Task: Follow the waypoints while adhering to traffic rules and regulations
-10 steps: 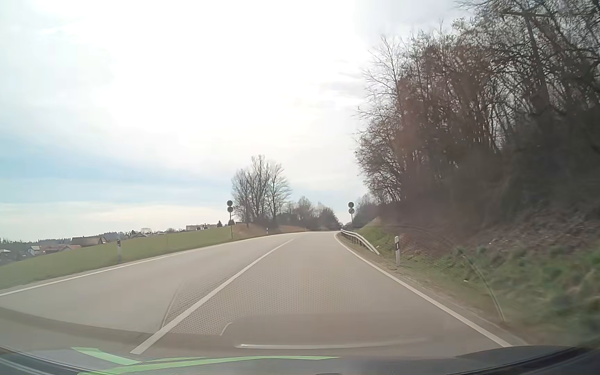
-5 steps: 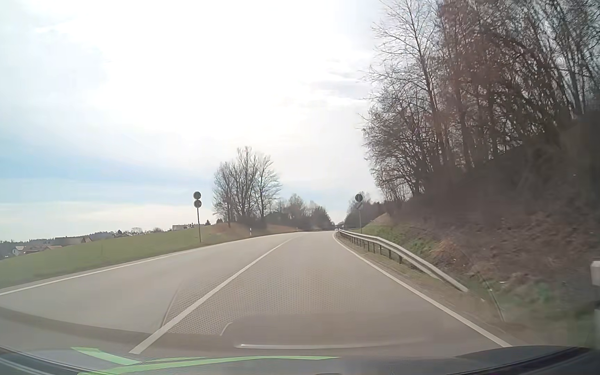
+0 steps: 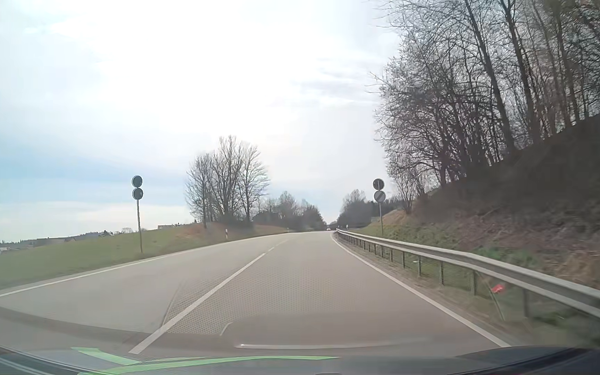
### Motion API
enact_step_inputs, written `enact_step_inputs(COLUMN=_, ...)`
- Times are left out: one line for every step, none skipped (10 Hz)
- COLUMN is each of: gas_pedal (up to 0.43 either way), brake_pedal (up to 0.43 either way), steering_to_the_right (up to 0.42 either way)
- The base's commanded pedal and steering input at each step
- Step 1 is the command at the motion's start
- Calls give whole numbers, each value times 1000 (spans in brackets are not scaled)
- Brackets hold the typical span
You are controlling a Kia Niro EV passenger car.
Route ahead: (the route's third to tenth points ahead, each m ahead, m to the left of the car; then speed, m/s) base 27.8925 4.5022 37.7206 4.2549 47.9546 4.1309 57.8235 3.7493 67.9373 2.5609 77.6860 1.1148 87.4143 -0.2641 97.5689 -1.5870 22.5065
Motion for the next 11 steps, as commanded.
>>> enact_step_inputs(gas_pedal=331, brake_pedal=0, steering_to_the_right=10)
enact_step_inputs(gas_pedal=331, brake_pedal=0, steering_to_the_right=10)
enact_step_inputs(gas_pedal=331, brake_pedal=0, steering_to_the_right=10)
enact_step_inputs(gas_pedal=331, brake_pedal=0, steering_to_the_right=9)
enact_step_inputs(gas_pedal=331, brake_pedal=0, steering_to_the_right=9)
enact_step_inputs(gas_pedal=331, brake_pedal=0, steering_to_the_right=9)
enact_step_inputs(gas_pedal=331, brake_pedal=0, steering_to_the_right=9)
enact_step_inputs(gas_pedal=331, brake_pedal=0, steering_to_the_right=9)
enact_step_inputs(gas_pedal=331, brake_pedal=0, steering_to_the_right=8)
enact_step_inputs(gas_pedal=331, brake_pedal=0, steering_to_the_right=8)
enact_step_inputs(gas_pedal=331, brake_pedal=0, steering_to_the_right=8)
